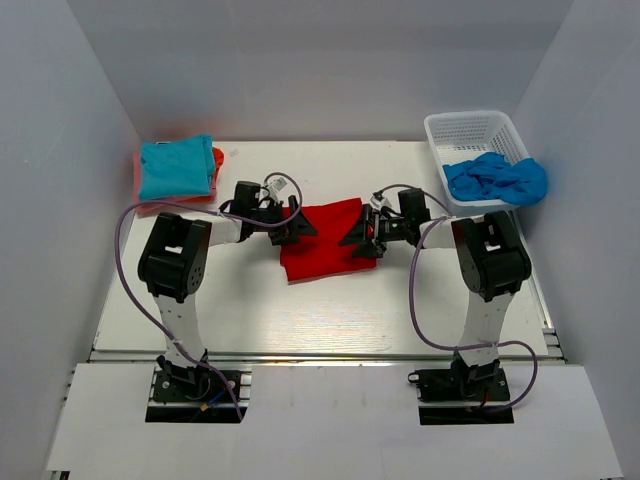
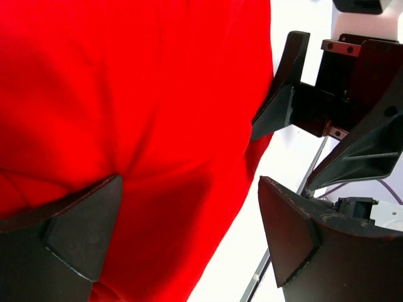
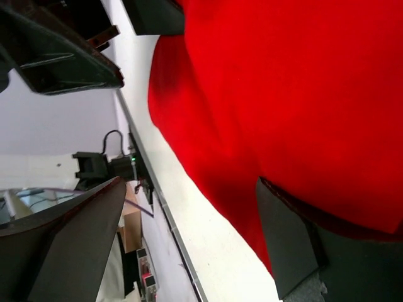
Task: Fold and stack the t-shirts
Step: Fold the long partially folded tshirt into a neat square, then put the neatly folded tshirt into the corner of the board with the left arm
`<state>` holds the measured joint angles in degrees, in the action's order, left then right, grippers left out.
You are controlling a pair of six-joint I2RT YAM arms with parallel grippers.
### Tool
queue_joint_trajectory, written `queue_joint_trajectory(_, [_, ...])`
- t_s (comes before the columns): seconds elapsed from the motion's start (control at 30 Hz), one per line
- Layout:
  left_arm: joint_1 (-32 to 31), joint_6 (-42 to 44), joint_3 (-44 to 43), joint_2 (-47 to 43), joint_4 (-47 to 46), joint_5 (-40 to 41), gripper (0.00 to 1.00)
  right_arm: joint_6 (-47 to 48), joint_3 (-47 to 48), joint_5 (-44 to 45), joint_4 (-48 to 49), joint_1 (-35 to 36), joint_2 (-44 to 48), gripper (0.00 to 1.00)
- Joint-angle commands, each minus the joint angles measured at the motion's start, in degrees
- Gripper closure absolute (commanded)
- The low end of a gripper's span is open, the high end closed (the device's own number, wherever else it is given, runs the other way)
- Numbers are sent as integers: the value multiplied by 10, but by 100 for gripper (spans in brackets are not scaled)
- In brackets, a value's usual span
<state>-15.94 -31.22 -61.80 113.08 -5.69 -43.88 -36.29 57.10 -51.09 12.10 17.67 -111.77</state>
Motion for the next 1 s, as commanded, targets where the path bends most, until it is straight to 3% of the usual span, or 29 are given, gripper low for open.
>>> queue_joint_trajectory(0.0, [3,24,6,2,59,52,0,8,-41,29,48,-18,-43,10])
queue_joint_trajectory(0.1, [-2,31,-21,-5,52,39,0,24,-33,38,43,-15,-5,10])
queue_joint_trajectory(0.2, [-8,58,-81,-37,98,71,0,77,12,87,-35,-12,80,10])
queue_joint_trajectory(0.43, [-13,85,-50,-167,153,235,0,129,32,202,-147,-9,228,10])
queue_joint_trajectory(0.53, [-13,85,-50,-161,213,257,0,132,9,268,-173,-10,283,10])
queue_joint_trajectory(0.77, [-24,79,-34,-108,210,269,3,144,-28,400,-236,-11,395,10])
queue_joint_trajectory(0.97, [-36,79,-34,-69,201,264,12,144,-34,350,-238,-11,438,10])
